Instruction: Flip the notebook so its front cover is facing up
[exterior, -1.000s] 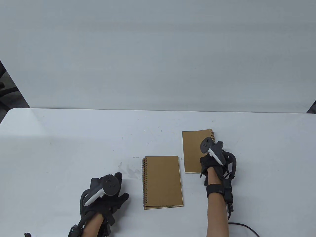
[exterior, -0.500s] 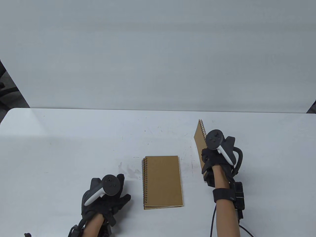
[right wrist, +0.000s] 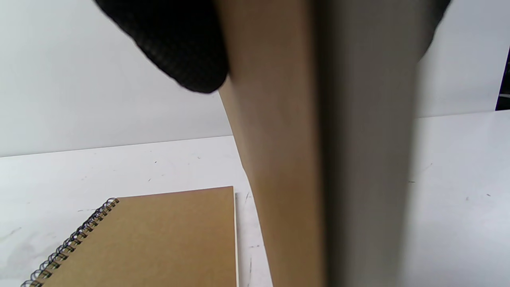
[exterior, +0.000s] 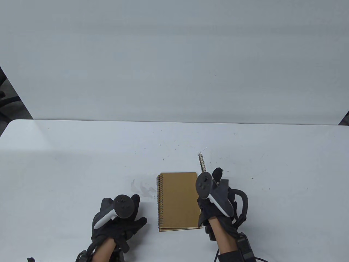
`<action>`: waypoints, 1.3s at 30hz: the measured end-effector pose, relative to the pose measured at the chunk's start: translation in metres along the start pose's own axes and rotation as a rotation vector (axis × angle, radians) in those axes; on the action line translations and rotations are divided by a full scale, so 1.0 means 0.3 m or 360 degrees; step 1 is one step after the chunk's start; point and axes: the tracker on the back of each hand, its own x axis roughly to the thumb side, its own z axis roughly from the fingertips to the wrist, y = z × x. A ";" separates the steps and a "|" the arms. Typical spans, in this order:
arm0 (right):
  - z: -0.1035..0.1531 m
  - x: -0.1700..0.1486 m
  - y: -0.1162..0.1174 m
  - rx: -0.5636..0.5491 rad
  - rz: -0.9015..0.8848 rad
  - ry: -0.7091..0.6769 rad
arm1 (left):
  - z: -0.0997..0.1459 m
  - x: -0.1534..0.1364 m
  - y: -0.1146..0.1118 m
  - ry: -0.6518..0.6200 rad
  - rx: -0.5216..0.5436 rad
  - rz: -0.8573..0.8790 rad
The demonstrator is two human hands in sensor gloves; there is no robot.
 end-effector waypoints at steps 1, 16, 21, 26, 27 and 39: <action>0.007 0.022 0.009 -0.0012 0.0022 0.0003 | 0.001 0.001 -0.001 0.0002 -0.0010 0.0000; -0.021 0.264 0.248 0.0250 -0.0016 0.0013 | -0.005 0.002 -0.008 -0.0003 -0.0052 0.0023; -0.036 0.283 0.339 0.0382 -0.0081 0.0006 | -0.003 0.001 -0.007 -0.0005 -0.0041 0.0030; -0.038 0.312 0.393 0.0559 -0.0068 -0.0087 | -0.003 0.001 -0.007 0.0003 -0.0051 0.0033; -0.041 0.312 0.393 0.0568 -0.0079 -0.0073 | -0.002 0.001 -0.007 0.0004 -0.0053 0.0033; -0.049 0.114 0.208 0.0421 -0.0338 -0.0130 | -0.002 0.008 0.000 -0.0031 -0.0026 -0.0001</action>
